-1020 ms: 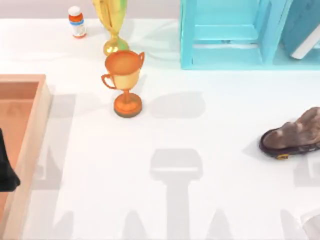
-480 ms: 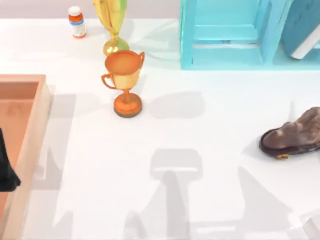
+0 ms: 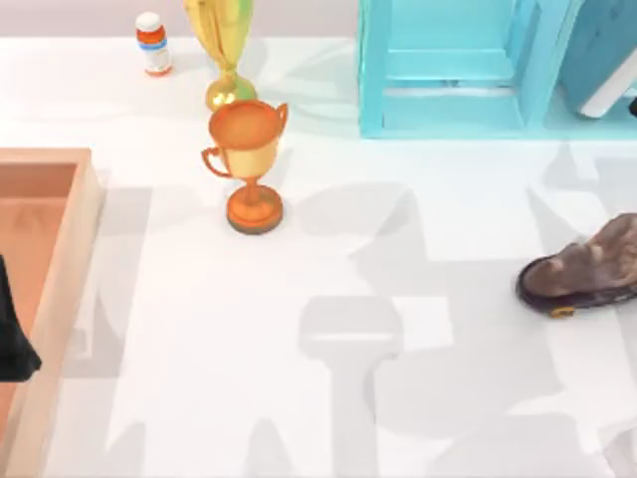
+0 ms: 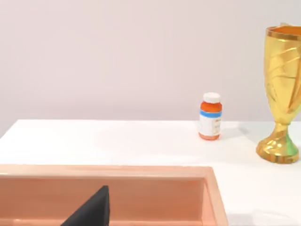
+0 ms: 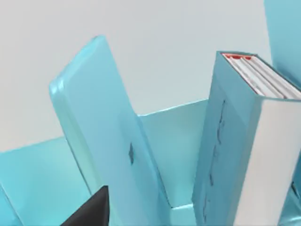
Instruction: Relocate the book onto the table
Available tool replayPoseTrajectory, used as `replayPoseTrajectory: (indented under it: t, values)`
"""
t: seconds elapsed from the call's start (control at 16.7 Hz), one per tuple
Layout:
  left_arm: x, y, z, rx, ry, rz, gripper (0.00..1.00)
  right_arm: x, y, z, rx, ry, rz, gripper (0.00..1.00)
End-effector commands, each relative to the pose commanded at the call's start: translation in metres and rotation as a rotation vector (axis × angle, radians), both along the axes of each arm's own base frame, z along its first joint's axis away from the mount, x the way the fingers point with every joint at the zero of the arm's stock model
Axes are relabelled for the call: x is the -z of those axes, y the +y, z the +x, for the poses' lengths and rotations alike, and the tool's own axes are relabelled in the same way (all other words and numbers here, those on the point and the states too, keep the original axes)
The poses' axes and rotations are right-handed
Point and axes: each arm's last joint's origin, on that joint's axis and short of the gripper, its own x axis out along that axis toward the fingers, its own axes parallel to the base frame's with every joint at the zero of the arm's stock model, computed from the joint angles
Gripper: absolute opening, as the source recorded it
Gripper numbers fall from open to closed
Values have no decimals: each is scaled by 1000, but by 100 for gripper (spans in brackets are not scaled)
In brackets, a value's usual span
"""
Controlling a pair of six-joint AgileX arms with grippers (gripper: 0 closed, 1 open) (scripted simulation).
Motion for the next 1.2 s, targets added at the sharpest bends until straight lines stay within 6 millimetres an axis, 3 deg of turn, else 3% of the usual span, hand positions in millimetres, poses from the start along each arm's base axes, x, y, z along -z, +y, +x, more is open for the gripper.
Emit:
replayPoseTrajectory:
  t: [0.24,0.48,0.9,1.2]
  values:
    - [0,0,0,0,0,0,100,59,-5,36,-1,17,61,100]
    - [0,0,0,0,0,0,100,93,-11,46,6,19,95,100]
    - [0,0,0,0,0,0,100,96,-9,46,3,24,97,100]
    - [0,0,0,0,0,0,100,83,-3,77,7,18,98,100]
